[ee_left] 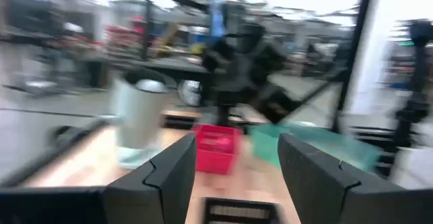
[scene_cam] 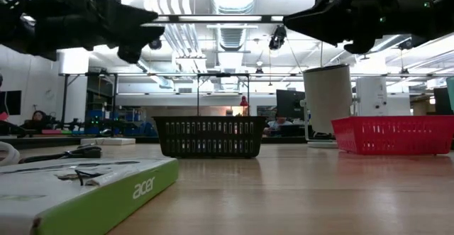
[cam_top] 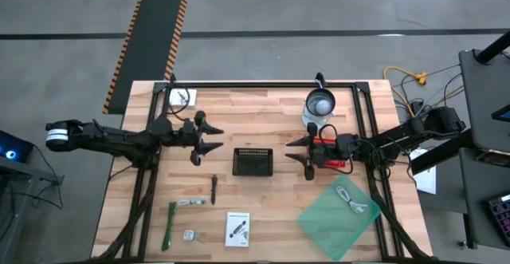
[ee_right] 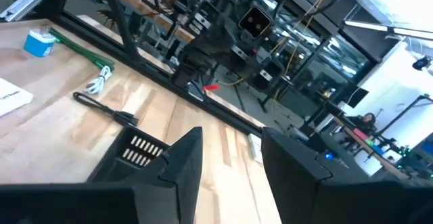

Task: Pick and place items into bin
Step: Put the blue charger adapter into the red bin

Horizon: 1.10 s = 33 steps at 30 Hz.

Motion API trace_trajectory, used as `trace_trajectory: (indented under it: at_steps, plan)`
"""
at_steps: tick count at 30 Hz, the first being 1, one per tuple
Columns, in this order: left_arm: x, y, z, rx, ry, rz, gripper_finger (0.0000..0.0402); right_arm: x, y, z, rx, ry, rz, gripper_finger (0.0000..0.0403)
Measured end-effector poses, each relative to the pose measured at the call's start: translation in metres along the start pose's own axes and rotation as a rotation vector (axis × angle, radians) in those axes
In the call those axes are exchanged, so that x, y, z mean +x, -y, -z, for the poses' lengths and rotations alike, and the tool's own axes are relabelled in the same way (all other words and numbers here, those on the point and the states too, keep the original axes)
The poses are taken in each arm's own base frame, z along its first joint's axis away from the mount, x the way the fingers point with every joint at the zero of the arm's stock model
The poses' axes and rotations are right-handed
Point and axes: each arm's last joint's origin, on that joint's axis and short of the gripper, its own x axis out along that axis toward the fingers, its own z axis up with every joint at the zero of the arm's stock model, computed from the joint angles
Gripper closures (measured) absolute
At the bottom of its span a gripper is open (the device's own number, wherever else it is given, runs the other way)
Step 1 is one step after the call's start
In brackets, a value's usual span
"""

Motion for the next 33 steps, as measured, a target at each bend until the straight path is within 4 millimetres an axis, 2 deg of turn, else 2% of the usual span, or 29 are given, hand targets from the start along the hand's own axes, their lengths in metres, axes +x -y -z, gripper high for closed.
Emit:
trace_trajectory:
  at_steps: [11, 21, 28, 33]
  plan:
    - [0.031, 0.024, -0.002, -0.020, -0.065, 0.212, 0.0210, 0.000, 0.000, 0.000, -0.062, 0.002, 0.002, 0.0262]
    - [0.059, 0.061, -0.002, -0.044, -0.279, 0.367, 0.0210, 0.000, 0.000, 0.000, -0.073, 0.002, 0.002, 0.0262]
    - [0.076, 0.075, -0.022, -0.186, -0.555, 0.264, 0.0210, 0.000, 0.000, 0.000, -0.048, 0.001, 0.001, 0.0271]
    - [0.081, 0.083, -0.041, -0.336, -0.724, 0.113, 0.0210, 0.000, 0.000, 0.000, -0.047, 0.001, 0.001, 0.0269]
